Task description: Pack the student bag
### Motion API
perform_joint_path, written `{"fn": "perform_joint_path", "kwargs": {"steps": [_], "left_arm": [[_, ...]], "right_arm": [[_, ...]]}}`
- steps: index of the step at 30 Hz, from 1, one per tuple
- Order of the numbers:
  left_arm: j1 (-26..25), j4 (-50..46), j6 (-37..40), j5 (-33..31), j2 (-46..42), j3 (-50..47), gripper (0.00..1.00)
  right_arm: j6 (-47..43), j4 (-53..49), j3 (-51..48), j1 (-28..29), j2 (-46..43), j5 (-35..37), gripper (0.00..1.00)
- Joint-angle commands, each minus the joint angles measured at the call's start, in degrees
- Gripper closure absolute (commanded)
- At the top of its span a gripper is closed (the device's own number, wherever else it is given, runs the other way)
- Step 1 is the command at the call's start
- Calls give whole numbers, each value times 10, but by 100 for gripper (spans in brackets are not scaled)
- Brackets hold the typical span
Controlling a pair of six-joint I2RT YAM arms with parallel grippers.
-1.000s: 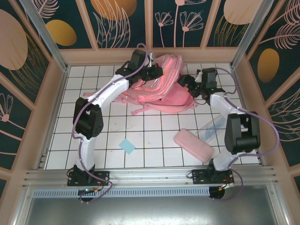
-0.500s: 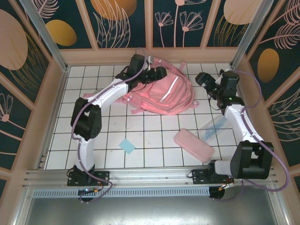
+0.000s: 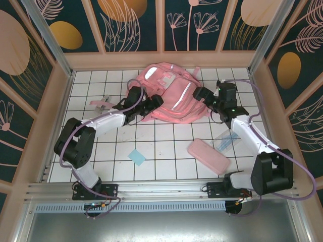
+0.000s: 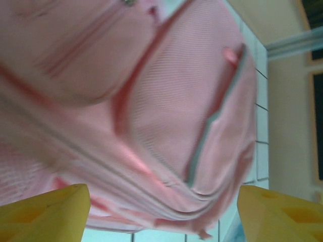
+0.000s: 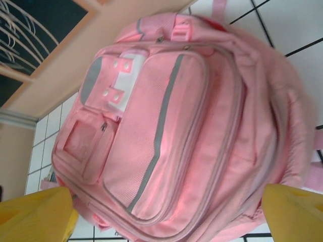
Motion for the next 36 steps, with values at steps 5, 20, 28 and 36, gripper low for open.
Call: {"fn": "perform_joint_path", "kwargs": {"steps": [5,20,28,36], "left_arm": [[3,100,-126,-90,-56,-117,36],[3,235,-183,-82,98,-84,53],[3,227,-193,-80,102,-110,32],[3,164,-168,-116,47,-138,21]], "right_arm": [[20,0,-9,47,-8,41,6],[34,10,-13,88,-11,42,6],[30,1,-13,101,-18,60,6],[28,4,0,111,3,59,7]]}}
